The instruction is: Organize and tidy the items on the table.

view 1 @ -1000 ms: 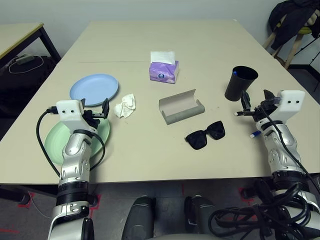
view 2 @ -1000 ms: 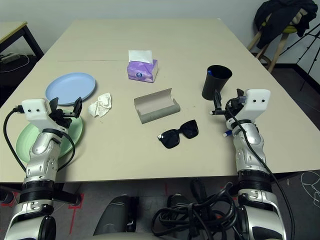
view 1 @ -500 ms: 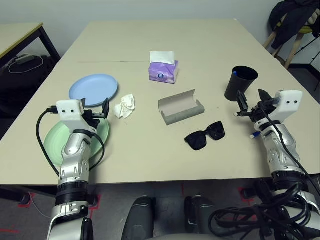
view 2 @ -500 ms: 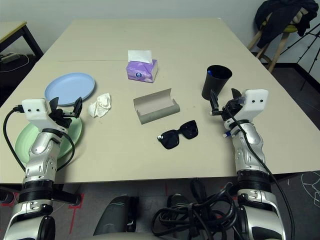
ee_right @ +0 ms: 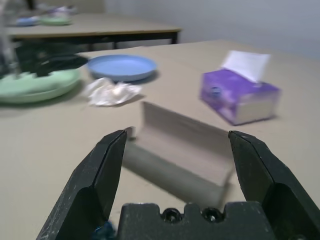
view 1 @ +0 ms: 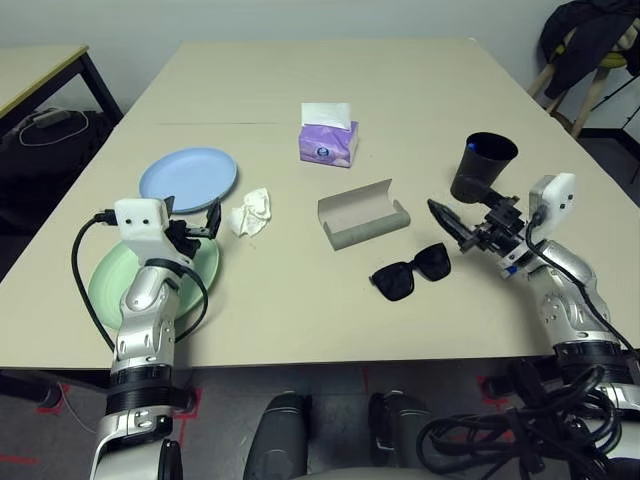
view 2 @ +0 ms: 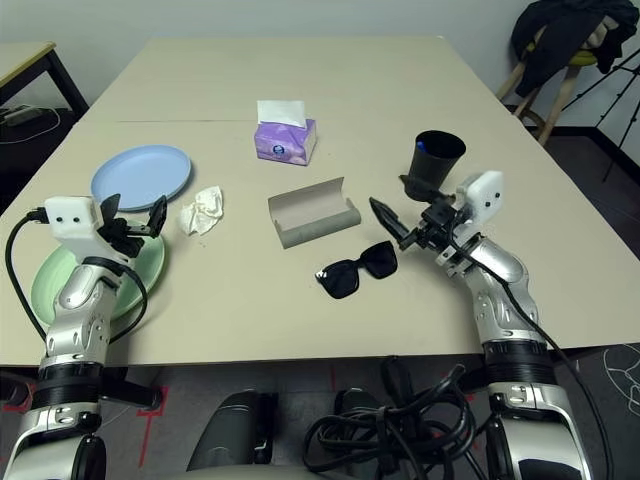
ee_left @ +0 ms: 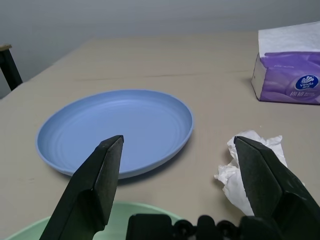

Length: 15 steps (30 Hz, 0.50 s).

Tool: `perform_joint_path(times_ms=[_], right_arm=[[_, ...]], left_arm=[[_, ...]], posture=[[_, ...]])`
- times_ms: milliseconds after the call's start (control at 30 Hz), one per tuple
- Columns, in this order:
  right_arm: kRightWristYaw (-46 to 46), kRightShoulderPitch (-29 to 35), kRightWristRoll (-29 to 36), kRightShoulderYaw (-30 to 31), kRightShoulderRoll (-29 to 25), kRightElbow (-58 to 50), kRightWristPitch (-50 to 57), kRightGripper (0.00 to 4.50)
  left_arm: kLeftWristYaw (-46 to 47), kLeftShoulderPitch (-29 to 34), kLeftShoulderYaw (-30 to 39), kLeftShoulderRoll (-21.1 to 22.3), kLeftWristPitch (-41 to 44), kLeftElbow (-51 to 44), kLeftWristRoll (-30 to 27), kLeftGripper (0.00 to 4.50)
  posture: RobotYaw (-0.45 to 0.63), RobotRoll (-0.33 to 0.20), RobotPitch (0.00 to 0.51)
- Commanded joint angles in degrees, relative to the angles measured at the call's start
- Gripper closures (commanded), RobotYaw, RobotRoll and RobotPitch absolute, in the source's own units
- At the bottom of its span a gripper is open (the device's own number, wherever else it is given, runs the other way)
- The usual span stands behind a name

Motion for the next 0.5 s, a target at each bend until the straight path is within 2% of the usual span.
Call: perform_joint_path(times_ms=[33, 233, 500], right_arm=[[6.5, 0.2, 1.4, 2.5, -1.4, -2.0, 0.9, 0.02], [12.0, 1.1, 1.9, 4.5, -3.2, -5.1, 3.2, 0.02], [15.6, 2.7, 0.3, 6.8, -5.0, -7.4, 2.2, 0.02]], left_arm=[[-0.6, 1.3, -0.2, 0.7, 1.2, -1.6, -0.1, 0.00], [-1.7, 2.6, -0.6, 1.3, 4.2, -3.9, -0.6, 0.00], [-5.4, 3.2, 0.0, 4.7, 18.8, -10.6, -5.5, 0.00]], posture=[[0.17, 0.000, 0.073], [0.18, 0.000, 0.075], [0.19, 0.000, 0.078]])
